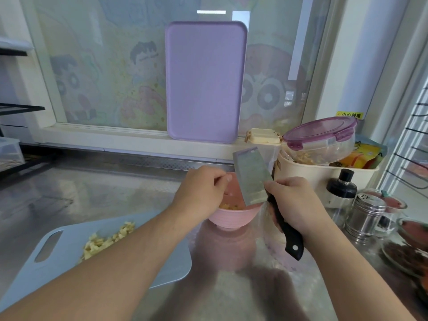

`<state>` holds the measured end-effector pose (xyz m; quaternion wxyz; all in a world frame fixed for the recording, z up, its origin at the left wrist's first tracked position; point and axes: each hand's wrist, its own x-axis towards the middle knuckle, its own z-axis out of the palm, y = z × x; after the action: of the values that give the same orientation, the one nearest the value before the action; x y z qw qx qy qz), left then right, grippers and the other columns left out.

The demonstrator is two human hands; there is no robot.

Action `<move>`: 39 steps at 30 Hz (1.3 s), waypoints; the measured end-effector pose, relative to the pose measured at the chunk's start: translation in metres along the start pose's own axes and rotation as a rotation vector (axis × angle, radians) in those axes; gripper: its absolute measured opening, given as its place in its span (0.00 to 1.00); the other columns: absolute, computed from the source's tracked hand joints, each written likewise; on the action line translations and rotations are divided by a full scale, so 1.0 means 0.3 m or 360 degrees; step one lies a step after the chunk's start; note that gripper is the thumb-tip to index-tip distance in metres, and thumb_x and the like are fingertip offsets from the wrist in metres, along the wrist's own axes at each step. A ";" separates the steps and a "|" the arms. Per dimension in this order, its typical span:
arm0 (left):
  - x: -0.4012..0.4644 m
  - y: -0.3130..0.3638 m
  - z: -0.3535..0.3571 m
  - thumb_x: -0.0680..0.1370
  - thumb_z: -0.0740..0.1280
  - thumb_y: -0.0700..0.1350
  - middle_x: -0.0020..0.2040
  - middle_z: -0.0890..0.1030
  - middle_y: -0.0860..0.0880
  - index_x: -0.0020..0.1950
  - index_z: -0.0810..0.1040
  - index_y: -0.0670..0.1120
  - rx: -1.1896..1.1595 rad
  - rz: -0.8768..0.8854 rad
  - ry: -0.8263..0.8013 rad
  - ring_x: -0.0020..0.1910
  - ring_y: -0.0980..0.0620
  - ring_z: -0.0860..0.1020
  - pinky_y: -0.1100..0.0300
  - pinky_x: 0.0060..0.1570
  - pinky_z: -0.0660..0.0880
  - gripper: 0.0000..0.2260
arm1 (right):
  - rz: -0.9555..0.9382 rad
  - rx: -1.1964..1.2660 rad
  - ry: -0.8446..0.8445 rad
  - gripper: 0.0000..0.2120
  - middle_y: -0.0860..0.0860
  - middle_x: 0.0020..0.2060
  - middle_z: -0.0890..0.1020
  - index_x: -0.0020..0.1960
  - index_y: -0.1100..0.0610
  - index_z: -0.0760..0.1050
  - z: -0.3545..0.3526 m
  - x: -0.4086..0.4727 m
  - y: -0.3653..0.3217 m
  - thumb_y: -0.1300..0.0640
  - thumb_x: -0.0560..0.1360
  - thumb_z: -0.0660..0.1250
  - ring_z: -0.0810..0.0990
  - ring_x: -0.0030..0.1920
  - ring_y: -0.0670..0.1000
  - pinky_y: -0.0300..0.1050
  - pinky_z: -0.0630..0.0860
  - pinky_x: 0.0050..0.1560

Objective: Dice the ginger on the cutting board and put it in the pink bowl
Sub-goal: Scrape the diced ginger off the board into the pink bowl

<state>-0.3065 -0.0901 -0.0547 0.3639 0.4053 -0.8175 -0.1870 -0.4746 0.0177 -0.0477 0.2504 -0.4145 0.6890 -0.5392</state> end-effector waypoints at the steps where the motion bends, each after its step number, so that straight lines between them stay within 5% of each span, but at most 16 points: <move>1: 0.001 0.000 0.000 0.84 0.64 0.50 0.39 0.86 0.57 0.43 0.84 0.47 0.0001 -0.0002 0.0016 0.40 0.61 0.81 0.58 0.44 0.77 0.14 | 0.0000 0.0011 0.0002 0.18 0.62 0.26 0.76 0.46 0.74 0.76 0.000 0.000 -0.001 0.57 0.81 0.64 0.72 0.23 0.55 0.45 0.69 0.27; 6: -0.013 -0.015 -0.037 0.84 0.66 0.47 0.42 0.87 0.59 0.51 0.88 0.51 -0.0269 -0.0016 0.0136 0.46 0.59 0.84 0.57 0.55 0.79 0.10 | 0.0011 0.0119 -0.0028 0.17 0.62 0.27 0.75 0.40 0.69 0.76 -0.001 -0.006 -0.006 0.58 0.82 0.65 0.70 0.23 0.55 0.44 0.68 0.25; 12: -0.093 -0.129 -0.176 0.81 0.70 0.45 0.39 0.86 0.58 0.45 0.86 0.50 -0.0489 -0.0122 0.0503 0.42 0.57 0.84 0.56 0.51 0.79 0.07 | -0.0088 0.0269 -0.0192 0.09 0.61 0.27 0.71 0.41 0.64 0.77 0.029 -0.062 -0.052 0.61 0.80 0.68 0.67 0.22 0.53 0.41 0.64 0.23; 16: -0.227 -0.292 -0.287 0.81 0.68 0.42 0.44 0.86 0.58 0.48 0.84 0.53 -0.0403 -0.0338 0.0635 0.48 0.56 0.83 0.57 0.55 0.77 0.08 | -0.0166 0.0168 -0.0491 0.17 0.60 0.24 0.70 0.34 0.60 0.72 0.136 -0.148 -0.076 0.62 0.81 0.65 0.65 0.22 0.53 0.41 0.61 0.26; 20: -0.368 -0.429 -0.364 0.82 0.65 0.41 0.60 0.83 0.56 0.60 0.82 0.55 0.0072 -0.0528 0.0432 0.62 0.52 0.79 0.55 0.66 0.72 0.12 | -0.0116 -0.0110 -0.0710 0.18 0.59 0.23 0.73 0.34 0.65 0.71 0.307 -0.236 -0.036 0.60 0.82 0.66 0.68 0.22 0.53 0.39 0.63 0.25; 26: -0.415 -0.485 -0.381 0.84 0.59 0.59 0.83 0.62 0.57 0.81 0.66 0.56 0.0359 -0.0672 -0.0112 0.81 0.53 0.60 0.53 0.79 0.58 0.25 | -0.0056 -0.0499 -0.0761 0.20 0.57 0.20 0.74 0.32 0.59 0.68 0.423 -0.277 0.013 0.58 0.83 0.63 0.69 0.20 0.52 0.43 0.64 0.28; 32: -0.427 -0.463 -0.348 0.84 0.52 0.66 0.84 0.54 0.62 0.84 0.57 0.59 0.0418 -0.0629 -0.0272 0.83 0.57 0.55 0.53 0.79 0.58 0.29 | 0.0061 -0.0824 -0.0755 0.16 0.58 0.26 0.80 0.36 0.60 0.74 0.463 -0.249 -0.025 0.57 0.82 0.62 0.76 0.21 0.54 0.41 0.74 0.24; 35: -0.433 -0.440 -0.343 0.85 0.51 0.65 0.83 0.55 0.64 0.85 0.55 0.59 0.0404 -0.0559 -0.0311 0.82 0.60 0.54 0.55 0.77 0.58 0.28 | 0.0055 -0.1065 -0.0705 0.12 0.55 0.35 0.84 0.41 0.55 0.74 0.507 -0.252 -0.043 0.53 0.81 0.60 0.86 0.33 0.55 0.47 0.86 0.36; 39: -0.447 -0.418 -0.340 0.84 0.53 0.66 0.81 0.58 0.65 0.84 0.55 0.59 0.0410 -0.0445 -0.0314 0.80 0.61 0.58 0.58 0.73 0.61 0.29 | -0.0098 -0.1238 -0.0649 0.11 0.57 0.45 0.85 0.45 0.53 0.73 0.544 -0.288 -0.056 0.51 0.82 0.57 0.88 0.48 0.60 0.55 0.86 0.52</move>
<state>-0.1098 -0.0595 -0.1215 0.1976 0.5376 -0.8023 -0.1683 -0.2946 0.0017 -0.0884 0.1906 -0.5962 0.7646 -0.1539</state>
